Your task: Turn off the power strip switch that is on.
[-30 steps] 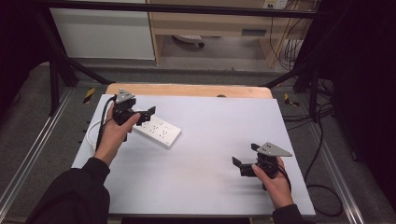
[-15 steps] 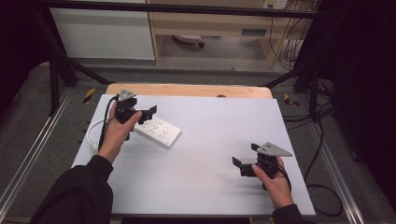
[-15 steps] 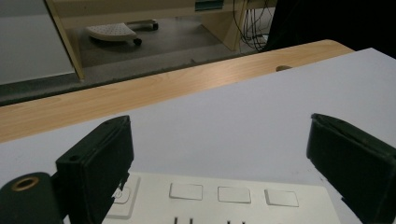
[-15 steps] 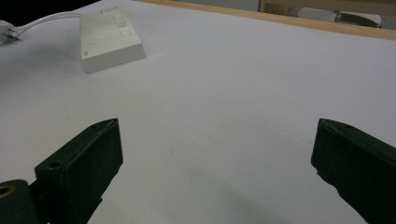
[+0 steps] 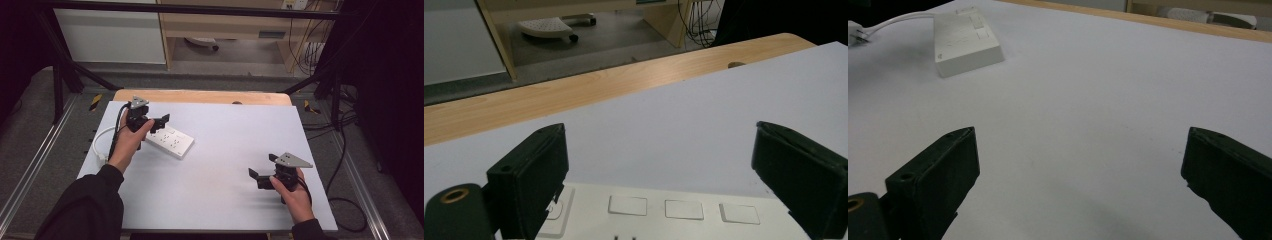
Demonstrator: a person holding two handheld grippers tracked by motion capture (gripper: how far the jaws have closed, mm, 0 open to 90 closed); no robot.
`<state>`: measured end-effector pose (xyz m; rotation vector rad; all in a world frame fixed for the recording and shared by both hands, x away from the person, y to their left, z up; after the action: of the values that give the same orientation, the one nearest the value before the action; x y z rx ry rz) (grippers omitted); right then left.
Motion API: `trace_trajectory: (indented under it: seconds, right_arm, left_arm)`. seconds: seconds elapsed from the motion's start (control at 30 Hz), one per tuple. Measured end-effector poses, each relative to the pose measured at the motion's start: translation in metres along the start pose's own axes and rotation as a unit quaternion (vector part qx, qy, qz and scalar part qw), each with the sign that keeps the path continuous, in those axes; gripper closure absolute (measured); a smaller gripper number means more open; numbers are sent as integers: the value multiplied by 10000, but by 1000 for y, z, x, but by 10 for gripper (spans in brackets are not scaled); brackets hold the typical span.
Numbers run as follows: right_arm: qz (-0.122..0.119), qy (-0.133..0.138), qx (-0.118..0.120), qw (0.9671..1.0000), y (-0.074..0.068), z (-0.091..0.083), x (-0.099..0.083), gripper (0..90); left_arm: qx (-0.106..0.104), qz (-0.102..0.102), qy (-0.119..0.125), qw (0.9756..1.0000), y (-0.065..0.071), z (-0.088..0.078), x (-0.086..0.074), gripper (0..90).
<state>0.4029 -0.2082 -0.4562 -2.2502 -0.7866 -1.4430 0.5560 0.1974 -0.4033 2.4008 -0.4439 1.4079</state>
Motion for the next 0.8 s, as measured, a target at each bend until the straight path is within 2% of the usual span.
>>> trace_trajectory:
  seconds: [0.53, 0.8]
  right_arm:
    - [-12, 0, -1, 10000, 0, 0, 0, 26]
    - [-11, 0, 6, 10000, 0, 0, 0, 26]
  left_arm:
    - [28, -47, -93, 9999, -1, 13, -6, 90]
    - [13, 0, -175, 9998, 1, 19, -9, 109]
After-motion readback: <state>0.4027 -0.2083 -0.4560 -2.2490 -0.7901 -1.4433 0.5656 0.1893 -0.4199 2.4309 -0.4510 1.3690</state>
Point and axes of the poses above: each handheld gripper's, and its own axes: z roughly forward along the jaws, x roughly out of its top, y roughly to its right, the point moved 5 cm from there along z, roughly forward along the jaws, and after that the axes turned 5 degrees about -z, right-handed, at the moved point
